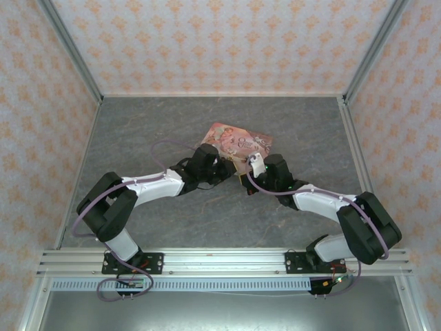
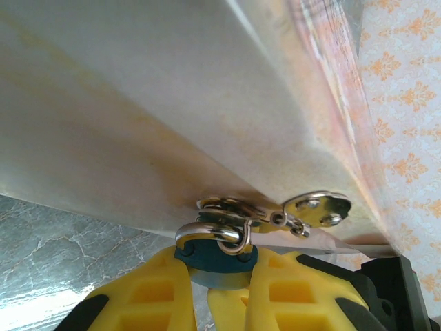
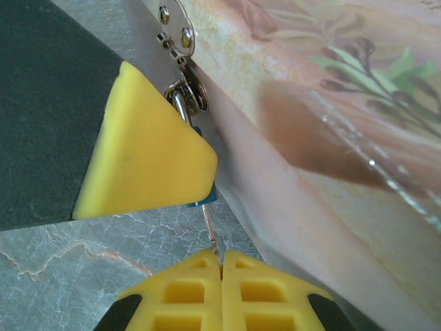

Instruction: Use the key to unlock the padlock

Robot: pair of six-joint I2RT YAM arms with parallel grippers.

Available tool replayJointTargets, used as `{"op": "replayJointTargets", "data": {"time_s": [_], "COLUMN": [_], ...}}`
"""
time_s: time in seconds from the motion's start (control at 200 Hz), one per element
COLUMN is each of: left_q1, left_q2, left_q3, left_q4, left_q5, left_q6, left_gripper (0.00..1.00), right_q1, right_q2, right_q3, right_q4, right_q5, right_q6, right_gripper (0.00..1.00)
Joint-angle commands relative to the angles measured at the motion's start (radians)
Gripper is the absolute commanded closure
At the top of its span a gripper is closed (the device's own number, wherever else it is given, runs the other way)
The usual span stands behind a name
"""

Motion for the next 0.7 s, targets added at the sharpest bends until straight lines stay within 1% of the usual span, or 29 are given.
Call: {"op": "replayJointTargets", "data": {"time_s": [0.0, 0.26, 0.455, 0.696], "left_q1": [-0.007, -0.008, -0.008, -0.008], "left_q2": [-0.045, -0.054, -0.055, -0.059], "left_q3": [0.040, 0.032, 0.023, 0.015], "left_q4": [0.011, 0.012, 0.015, 0.012], "left_q5": [-0.001, -0.001, 0.000, -0.003], "left_q6": [0.030, 0.031, 0.031, 0.037], "left_gripper": [0.88, 0.88, 0.88, 0.88], "right_q1": [0.004, 0.003, 0.003, -0.019], "right_q2": [0.007, 0.018, 0.022, 0.019], "right_q3": [0.037, 0.053, 0.053, 0.054], "right_q4": [0.079, 0.096, 0.106, 0.119], "right_q5": [-0.030, -0.076, -0.081, -0.107], "right_q6": [0.004, 0.015, 0.021, 0.040], "right_gripper": [1.00, 1.00, 1.00, 1.00]}}
